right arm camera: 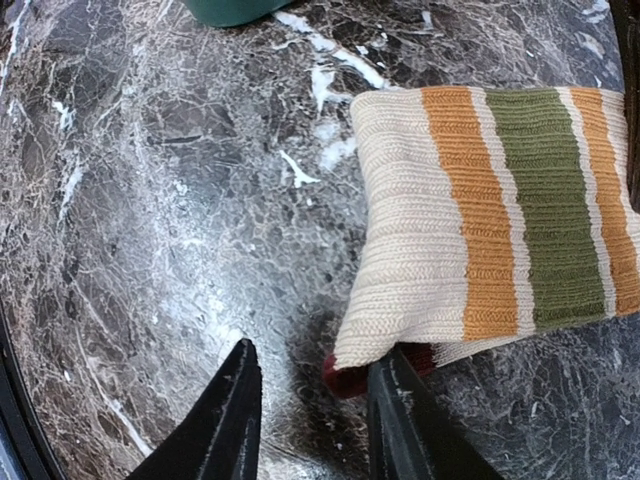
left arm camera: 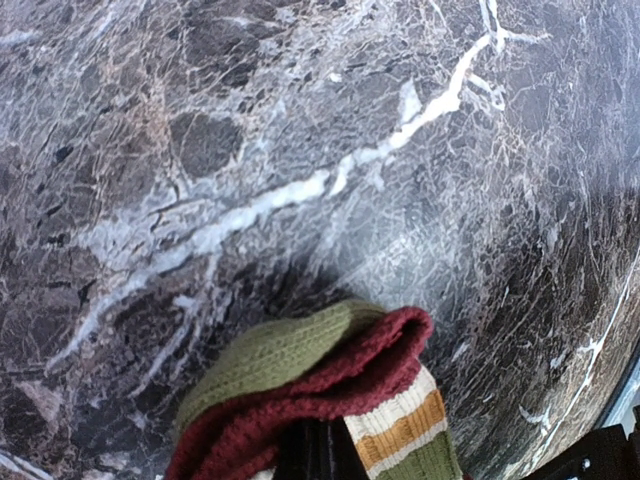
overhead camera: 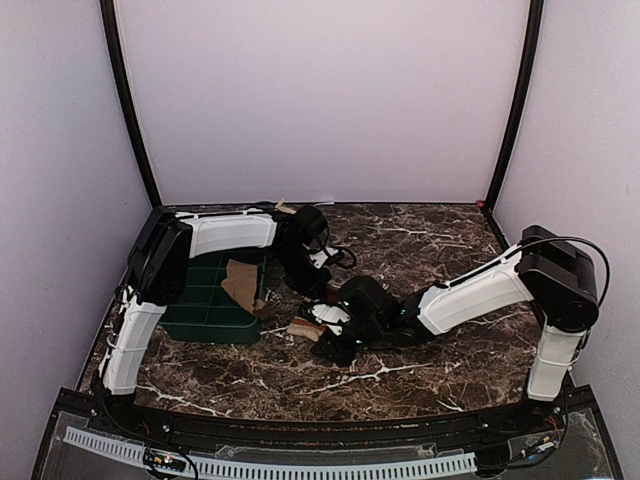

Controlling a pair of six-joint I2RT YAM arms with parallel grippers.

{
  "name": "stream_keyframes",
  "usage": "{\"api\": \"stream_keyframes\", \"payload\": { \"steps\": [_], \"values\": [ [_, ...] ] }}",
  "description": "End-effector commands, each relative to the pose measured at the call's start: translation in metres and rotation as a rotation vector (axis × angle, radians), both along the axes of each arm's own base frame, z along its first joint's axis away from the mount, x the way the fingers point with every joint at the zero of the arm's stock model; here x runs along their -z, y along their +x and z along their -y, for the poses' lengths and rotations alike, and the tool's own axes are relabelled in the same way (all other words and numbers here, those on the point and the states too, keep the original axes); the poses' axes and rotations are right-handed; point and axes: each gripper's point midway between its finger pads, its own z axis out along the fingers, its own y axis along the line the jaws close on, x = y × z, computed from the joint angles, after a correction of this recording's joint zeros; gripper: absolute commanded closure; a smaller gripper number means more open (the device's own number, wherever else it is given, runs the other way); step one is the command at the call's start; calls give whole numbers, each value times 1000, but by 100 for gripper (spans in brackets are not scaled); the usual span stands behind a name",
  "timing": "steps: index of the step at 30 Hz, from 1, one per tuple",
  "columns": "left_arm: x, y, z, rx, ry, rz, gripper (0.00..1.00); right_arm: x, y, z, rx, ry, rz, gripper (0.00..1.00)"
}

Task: Roll the socks
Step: Smooth out the sock at the center of the board.

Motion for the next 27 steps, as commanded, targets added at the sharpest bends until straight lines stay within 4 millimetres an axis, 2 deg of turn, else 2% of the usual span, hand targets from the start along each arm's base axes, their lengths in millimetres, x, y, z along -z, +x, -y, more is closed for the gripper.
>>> {"api": "stream_keyframes", "payload": {
  "steps": [1,5,9,13,18,27],
  "values": [
    [22,-9,-13,-12,88,-42,100,-4,-1,-9,-9,42,-20,67],
    [23,-10,-13,-11,86,-49,100,-2,2,-8,8,36,-11,67],
    [23,-12,-13,-7,88,-53,100,2,9,-8,36,13,10,59],
    [22,-12,-12,-5,87,-52,100,5,15,-8,55,-4,26,58],
    [25,-13,-13,-6,94,-53,100,8,8,-11,25,-7,11,69],
    [29,-14,-14,-7,104,-62,100,8,-13,-17,-39,1,7,81]
  ]
}}
